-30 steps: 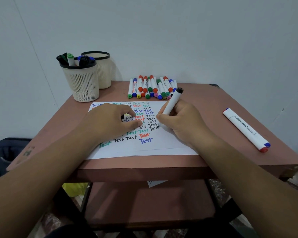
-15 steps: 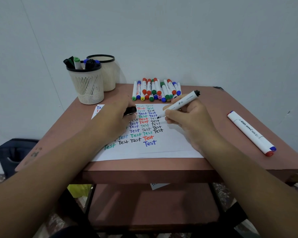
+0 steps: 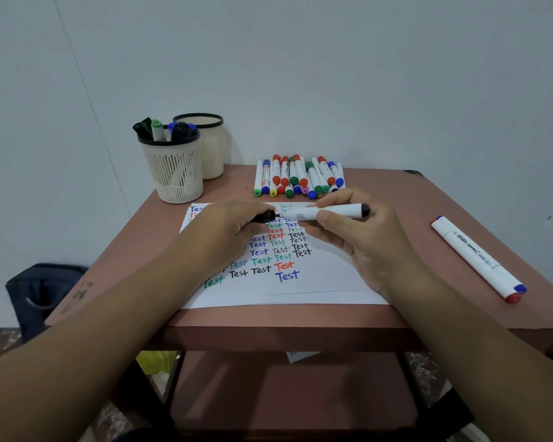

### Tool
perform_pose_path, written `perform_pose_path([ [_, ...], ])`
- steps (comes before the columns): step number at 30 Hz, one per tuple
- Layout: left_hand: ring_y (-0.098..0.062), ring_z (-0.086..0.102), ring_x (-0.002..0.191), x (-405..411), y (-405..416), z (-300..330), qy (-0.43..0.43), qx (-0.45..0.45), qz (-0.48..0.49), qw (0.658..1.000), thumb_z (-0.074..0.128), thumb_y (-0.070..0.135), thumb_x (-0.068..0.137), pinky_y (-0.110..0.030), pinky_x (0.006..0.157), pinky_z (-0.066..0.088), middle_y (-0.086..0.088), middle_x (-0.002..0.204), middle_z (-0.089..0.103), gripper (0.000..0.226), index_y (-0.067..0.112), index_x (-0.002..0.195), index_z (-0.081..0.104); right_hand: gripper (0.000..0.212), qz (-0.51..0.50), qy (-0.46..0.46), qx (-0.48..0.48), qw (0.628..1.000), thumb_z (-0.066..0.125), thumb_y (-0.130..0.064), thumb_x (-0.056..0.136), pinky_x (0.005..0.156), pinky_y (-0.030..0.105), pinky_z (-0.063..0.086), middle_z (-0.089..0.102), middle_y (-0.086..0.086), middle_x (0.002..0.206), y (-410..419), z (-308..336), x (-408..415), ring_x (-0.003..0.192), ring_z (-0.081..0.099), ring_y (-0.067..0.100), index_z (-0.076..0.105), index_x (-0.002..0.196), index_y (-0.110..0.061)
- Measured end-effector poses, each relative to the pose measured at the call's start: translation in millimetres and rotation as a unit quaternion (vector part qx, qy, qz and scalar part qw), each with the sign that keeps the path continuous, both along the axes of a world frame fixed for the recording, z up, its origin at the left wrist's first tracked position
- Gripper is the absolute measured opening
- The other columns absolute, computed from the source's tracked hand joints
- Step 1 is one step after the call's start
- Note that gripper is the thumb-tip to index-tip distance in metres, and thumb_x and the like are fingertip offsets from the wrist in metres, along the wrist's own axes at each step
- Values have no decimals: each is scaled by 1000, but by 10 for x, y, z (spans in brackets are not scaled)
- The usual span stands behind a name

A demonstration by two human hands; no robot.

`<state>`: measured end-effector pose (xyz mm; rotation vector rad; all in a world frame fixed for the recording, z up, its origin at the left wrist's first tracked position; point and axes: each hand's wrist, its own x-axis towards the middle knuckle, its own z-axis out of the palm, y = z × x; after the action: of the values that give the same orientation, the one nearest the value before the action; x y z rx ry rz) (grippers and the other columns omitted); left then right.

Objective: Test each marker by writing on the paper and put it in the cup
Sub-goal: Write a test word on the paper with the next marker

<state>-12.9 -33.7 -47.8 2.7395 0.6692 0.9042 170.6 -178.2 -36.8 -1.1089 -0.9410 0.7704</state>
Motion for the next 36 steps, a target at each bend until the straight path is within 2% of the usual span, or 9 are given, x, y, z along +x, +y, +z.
perform_pose_path([
  [2, -20, 62, 95, 2, -8, 1, 5, -2, -4, 1000, 66, 16, 96, -35, 80, 49, -2, 104, 73, 26, 15, 122, 71, 11, 7, -3, 0, 1000, 70, 6, 89, 89, 39, 62, 74, 22, 108, 3, -5, -4, 103, 75, 37, 70, 99, 2],
  [3, -21, 62, 95, 0, -14, 1, 0, -3, -9, 1000, 66, 16, 97, -36, 81, 50, -3, 105, 73, 26, 15, 122, 71, 11, 8, -4, -2, 1000, 71, 6, 88, 89, 39, 62, 75, 22, 107, 5, -7, -6, 102, 75, 37, 71, 98, 1],
  [6, -16, 60, 90, -11, -40, 10, -5, 16, -32, 999, 65, 17, 97, -20, 74, 43, 0, 99, 72, 26, 16, 123, 71, 14, 6, -23, -13, 1000, 74, 7, 85, 89, 40, 62, 77, 17, 103, 14, -9, -14, 100, 76, 35, 75, 96, -3],
  [10, -9, 49, 86, -8, -45, 17, 4, 19, -54, 998, 59, 18, 100, -25, 75, 39, 0, 95, 66, 18, 13, 115, 68, 18, 4, -35, -33, 999, 76, 6, 84, 89, 40, 63, 78, 12, 101, 21, -2, -33, 98, 76, 32, 75, 100, -2],
  [14, -6, 44, 87, -5, -14, -2, 6, 12, -49, 999, 57, 15, 100, -16, 80, 35, 1, 97, 63, 16, 14, 113, 67, 18, 11, -9, -38, 999, 74, 5, 85, 88, 40, 63, 78, 15, 100, 14, 13, -42, 97, 77, 34, 74, 102, 0],
  [21, -9, 46, 93, -8, -28, -15, 36, -5, -46, 998, 53, 18, 102, -26, 78, 35, 4, 102, 60, 20, 15, 117, 65, 16, 12, -18, -41, 999, 75, 6, 84, 81, 33, 64, 77, 21, 98, 40, -6, -52, 92, 77, 35, 74, 99, 1],
  [26, -7, 43, 92, 7, -25, -31, 53, -14, -37, 998, 53, 15, 102, -22, 77, 30, 2, 107, 63, 20, 14, 117, 65, 14, 15, -17, -40, 999, 75, 8, 84, 78, 31, 63, 77, 22, 97, 67, -23, -45, 90, 77, 36, 75, 96, 0],
  [33, -11, 46, 97, 0, -27, -11, 55, -11, -22, 998, 53, 15, 102, -31, 85, 40, -1, 110, 65, 21, 14, 119, 65, 16, 17, -72, -63, 995, 80, 0, 83, 86, 39, 63, 78, 14, 101, 87, -57, -14, 95, 77, 33, 78, 98, -5],
  [36, -13, 48, 98, 2, -42, -4, 57, -7, -21, 998, 54, 14, 102, -29, 83, 38, 0, 109, 65, 20, 14, 118, 66, 16, 6, -97, -67, 993, 83, -5, 81, 88, 43, 62, 79, 9, 100, 83, -61, -15, 94, 77, 30, 81, 95, -12],
])
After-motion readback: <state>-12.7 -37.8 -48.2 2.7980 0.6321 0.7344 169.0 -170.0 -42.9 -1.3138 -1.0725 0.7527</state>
